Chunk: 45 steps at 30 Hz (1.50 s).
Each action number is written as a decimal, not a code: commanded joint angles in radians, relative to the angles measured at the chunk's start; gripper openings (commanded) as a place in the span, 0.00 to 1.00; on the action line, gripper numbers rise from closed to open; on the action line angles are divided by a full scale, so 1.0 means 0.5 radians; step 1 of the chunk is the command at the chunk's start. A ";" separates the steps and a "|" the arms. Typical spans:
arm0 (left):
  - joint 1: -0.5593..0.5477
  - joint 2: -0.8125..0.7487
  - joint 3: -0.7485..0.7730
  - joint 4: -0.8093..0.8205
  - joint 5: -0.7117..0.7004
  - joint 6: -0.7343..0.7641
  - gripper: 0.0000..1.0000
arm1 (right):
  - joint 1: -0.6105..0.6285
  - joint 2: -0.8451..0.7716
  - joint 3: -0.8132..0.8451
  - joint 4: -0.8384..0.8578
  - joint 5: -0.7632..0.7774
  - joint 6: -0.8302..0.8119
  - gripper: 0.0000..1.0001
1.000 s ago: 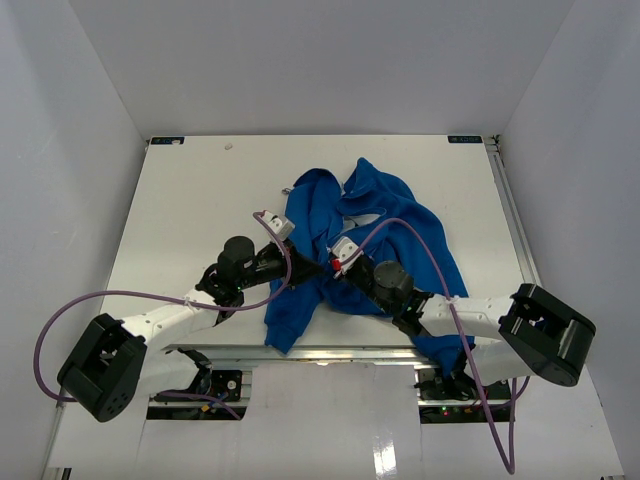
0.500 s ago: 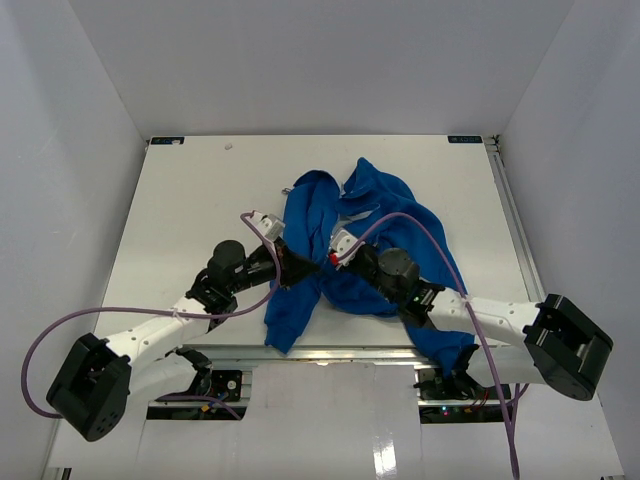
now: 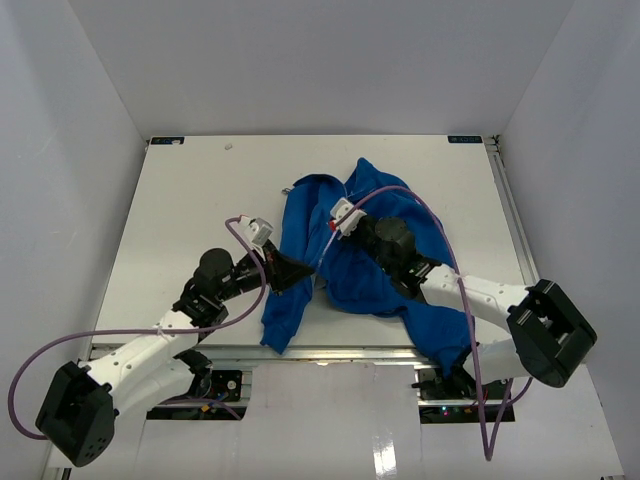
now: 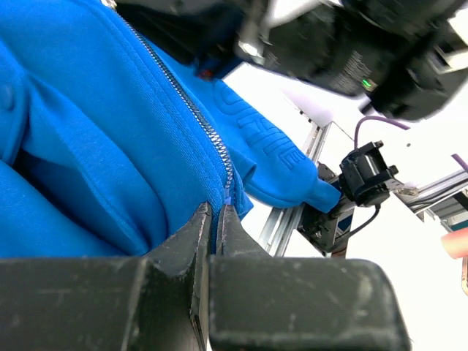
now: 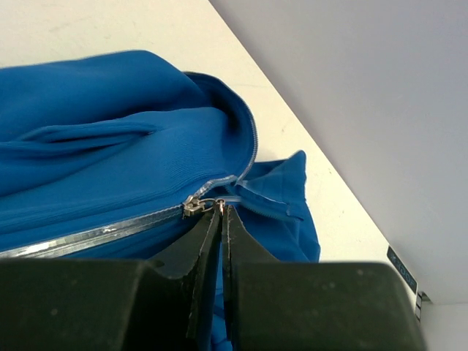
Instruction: Zip up the jacket
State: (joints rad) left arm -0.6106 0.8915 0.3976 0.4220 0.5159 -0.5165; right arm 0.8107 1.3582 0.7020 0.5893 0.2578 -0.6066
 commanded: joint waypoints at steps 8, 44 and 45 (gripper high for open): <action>-0.003 -0.507 0.091 -0.410 -0.049 -0.038 0.00 | -0.453 0.303 0.349 0.075 -0.207 0.133 0.08; -0.003 -0.840 0.284 -0.711 -1.531 0.148 0.00 | -1.329 1.155 1.189 0.048 -0.476 0.877 0.08; -0.003 -0.849 0.257 -0.680 -1.579 0.149 0.00 | -1.330 1.163 1.206 0.050 -0.477 0.865 0.08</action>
State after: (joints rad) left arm -0.6140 0.5395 0.5545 -0.0666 -0.1057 -0.4294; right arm 0.2762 1.8855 1.2181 0.6131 -0.2554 -0.1368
